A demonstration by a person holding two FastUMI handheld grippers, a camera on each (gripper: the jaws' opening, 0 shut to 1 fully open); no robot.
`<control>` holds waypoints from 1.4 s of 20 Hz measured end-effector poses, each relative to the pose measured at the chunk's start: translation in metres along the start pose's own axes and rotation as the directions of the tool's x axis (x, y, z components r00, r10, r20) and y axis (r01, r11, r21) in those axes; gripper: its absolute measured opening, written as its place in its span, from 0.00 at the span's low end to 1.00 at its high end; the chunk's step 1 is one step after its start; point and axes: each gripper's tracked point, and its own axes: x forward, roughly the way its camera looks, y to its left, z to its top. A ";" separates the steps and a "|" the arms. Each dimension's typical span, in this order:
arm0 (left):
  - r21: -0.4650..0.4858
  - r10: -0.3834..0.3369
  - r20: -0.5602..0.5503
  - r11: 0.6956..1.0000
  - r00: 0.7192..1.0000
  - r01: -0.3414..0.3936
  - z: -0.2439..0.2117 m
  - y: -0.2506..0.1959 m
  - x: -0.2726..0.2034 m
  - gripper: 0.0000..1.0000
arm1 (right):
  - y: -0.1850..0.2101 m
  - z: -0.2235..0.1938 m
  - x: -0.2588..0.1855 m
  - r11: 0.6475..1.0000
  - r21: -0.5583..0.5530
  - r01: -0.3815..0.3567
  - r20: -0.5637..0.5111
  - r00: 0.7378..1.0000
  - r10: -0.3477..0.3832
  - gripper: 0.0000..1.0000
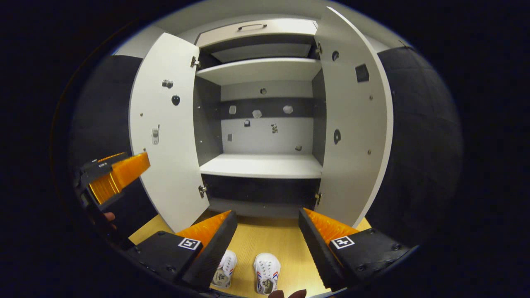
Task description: Grab one shoe with the right hand and put it into the shoe cabinet, grab the other shoe with the left hand and put it into the shoe cabinet; then close the right door with the right hand and the left door with the left hand.
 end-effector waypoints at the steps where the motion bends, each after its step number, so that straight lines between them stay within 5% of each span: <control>1: -0.003 0.002 -0.003 1.000 1.000 -0.002 -0.002 0.000 -0.001 0.95 | 0.000 -0.021 0.001 1.000 0.023 -0.015 -0.055 0.998 0.016 0.98; 7: -0.007 0.049 -0.001 0.999 0.999 -0.049 -0.013 0.011 -0.011 0.96 | -0.003 -0.150 0.003 0.993 0.107 -0.039 -0.295 0.953 0.070 0.99; 19: 0.038 0.127 -0.053 0.991 0.991 -0.125 -0.044 0.037 -0.032 0.95 | 0.009 -0.304 0.027 0.971 0.232 -0.053 -0.479 0.863 0.161 0.96; 20: 0.042 0.130 -0.057 0.991 0.990 -0.128 -0.046 0.038 -0.033 0.95 | 0.010 -0.311 0.031 0.970 0.237 -0.042 -0.488 0.859 0.157 0.86; 23: 0.054 0.136 -0.063 0.990 0.989 -0.132 -0.051 0.043 -0.036 0.95 | 0.009 -0.326 0.051 0.969 0.248 -0.022 -0.484 0.863 0.144 0.79; 27: 0.075 0.152 -0.076 0.986 0.985 -0.146 -0.059 0.051 -0.039 0.95 | 0.013 -0.343 0.076 0.968 0.251 0.004 -0.485 0.866 0.122 0.51; 28: 0.075 0.155 -0.081 0.986 0.985 -0.149 -0.061 0.053 -0.039 0.95 | 0.014 -0.345 0.080 0.970 0.244 0.009 -0.482 0.869 0.113 0.58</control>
